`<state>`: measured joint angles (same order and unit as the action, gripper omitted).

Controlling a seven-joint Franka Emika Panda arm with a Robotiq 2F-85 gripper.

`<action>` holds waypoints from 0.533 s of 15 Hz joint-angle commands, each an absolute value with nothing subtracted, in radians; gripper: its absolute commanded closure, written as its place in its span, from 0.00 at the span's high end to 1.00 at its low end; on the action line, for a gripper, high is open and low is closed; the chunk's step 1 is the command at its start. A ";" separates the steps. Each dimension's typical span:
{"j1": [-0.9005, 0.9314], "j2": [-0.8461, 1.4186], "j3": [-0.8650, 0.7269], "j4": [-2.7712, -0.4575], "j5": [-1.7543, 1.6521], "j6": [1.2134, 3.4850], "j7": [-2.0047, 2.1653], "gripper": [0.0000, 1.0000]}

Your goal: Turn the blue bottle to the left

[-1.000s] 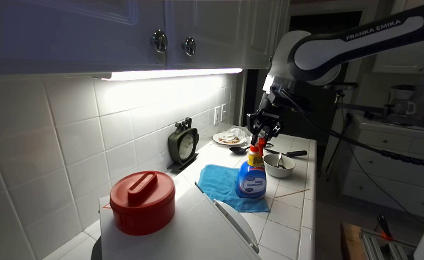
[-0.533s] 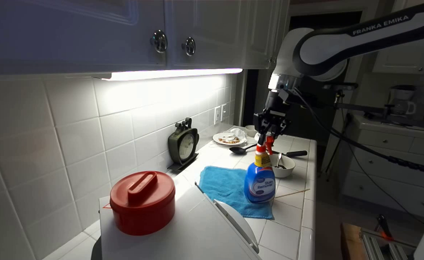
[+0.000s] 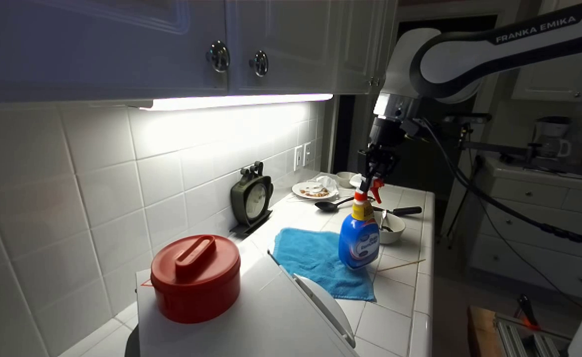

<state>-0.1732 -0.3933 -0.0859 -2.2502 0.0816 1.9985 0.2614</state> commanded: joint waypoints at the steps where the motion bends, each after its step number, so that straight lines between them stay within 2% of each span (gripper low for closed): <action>1: -0.170 -0.388 -0.089 -2.253 0.080 1.997 0.262 0.39; 5: -0.170 -0.372 -0.090 -2.261 0.080 1.996 0.263 0.39; 6: -0.170 -0.379 -0.086 -2.264 0.066 2.006 0.256 0.14; 8: -0.162 -0.393 -0.083 -2.269 0.038 2.020 0.203 0.14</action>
<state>-0.1722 -0.3723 -0.0858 -2.2650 0.0794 2.0001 0.2573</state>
